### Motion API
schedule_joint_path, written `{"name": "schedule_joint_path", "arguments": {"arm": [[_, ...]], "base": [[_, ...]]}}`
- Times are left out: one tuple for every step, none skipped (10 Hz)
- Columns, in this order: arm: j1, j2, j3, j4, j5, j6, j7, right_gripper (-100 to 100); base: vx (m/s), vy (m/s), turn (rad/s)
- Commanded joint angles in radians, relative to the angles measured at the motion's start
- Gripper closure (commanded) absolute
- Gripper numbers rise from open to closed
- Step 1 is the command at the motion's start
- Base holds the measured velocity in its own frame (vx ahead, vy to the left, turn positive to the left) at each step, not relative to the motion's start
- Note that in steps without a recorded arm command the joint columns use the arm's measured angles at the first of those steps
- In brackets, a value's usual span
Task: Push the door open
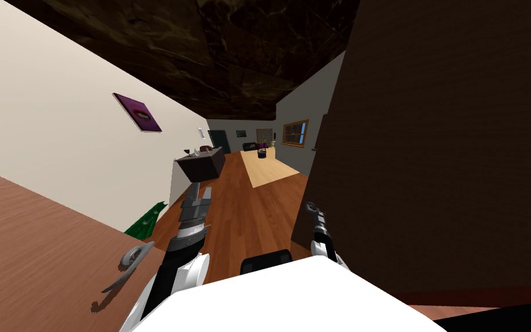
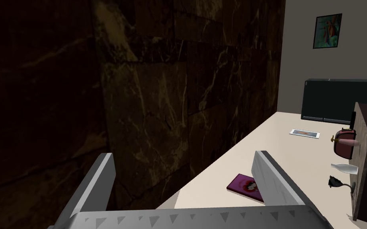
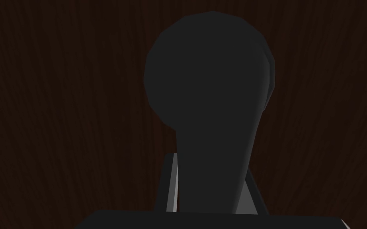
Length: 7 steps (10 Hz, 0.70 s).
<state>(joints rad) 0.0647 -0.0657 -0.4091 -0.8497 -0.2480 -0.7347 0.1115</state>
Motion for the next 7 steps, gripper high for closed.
{"name": "schedule_joint_path", "arguments": {"arm": [[-0.008, -0.006, -0.018, 0.002, -0.01, -0.012, 0.006, 100], [-0.007, -0.007, -0.029, 0.002, -0.016, -0.013, 0.01, 100], [-0.006, -0.006, -0.041, 0.001, -0.023, -0.014, 0.014, 100], [-0.005, -0.005, -0.052, 0.001, -0.029, -0.014, 0.017, 100], [-0.003, -0.001, -0.067, 0.0, -0.038, -0.016, 0.022, 100], [-0.002, 0.001, -0.077, -0.001, -0.043, -0.016, 0.026, 100], [-0.001, 0.004, -0.084, -0.001, -0.048, -0.017, 0.028, 100]], "base": [[0.181, -0.027, -0.033], [0.199, -0.024, -0.04], [0.214, -0.019, -0.045], [0.207, -0.016, -0.041], [0.206, -0.016, -0.052], [0.227, -0.02, -0.053], [0.208, -0.002, -0.05]]}}
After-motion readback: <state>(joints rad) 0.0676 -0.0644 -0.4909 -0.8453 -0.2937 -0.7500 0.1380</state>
